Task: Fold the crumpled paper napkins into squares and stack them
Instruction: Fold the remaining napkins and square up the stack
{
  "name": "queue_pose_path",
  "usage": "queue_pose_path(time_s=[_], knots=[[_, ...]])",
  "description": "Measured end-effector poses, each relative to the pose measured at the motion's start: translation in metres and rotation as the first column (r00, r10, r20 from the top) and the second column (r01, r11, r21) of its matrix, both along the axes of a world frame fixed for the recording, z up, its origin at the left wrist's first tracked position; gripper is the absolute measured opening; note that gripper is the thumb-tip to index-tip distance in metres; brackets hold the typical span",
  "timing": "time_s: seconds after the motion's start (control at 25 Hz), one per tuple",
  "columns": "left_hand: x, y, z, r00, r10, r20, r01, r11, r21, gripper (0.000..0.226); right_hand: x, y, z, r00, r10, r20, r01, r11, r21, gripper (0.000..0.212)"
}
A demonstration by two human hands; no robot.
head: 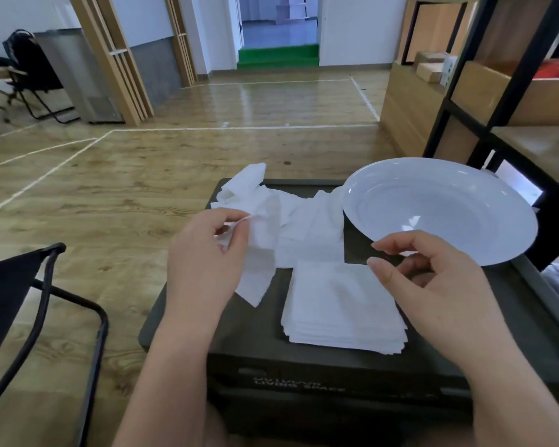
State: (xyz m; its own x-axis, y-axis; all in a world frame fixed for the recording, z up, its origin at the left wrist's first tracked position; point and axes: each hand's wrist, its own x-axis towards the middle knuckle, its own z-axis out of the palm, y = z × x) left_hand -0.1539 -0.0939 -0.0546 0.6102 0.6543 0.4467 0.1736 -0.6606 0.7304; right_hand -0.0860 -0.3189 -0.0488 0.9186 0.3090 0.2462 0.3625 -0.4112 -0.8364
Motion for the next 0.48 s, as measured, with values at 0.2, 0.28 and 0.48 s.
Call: queue_pose_path(time_s=[0.2,0.28,0.48], knots=[[-0.009,-0.026,0.022,0.881,-0.44,0.174,0.473,0.819,-0.324,0.016,-0.012,0.014,0.005,0.972,0.229,0.056,-0.233,0.968,0.096,0.065],[-0.008,-0.032,0.019,0.88,-0.455,0.134,0.474,0.842,-0.259,0.016,-0.015,0.019,0.004,0.957,0.29,-0.004,-0.282,0.936,0.21,0.064],[-0.002,-0.04,0.011,0.965,-0.256,0.059,0.259,0.965,-0.043,0.013,-0.016,0.025,-0.001,0.948,0.261,-0.185,-0.209,0.943,0.257,0.04]])
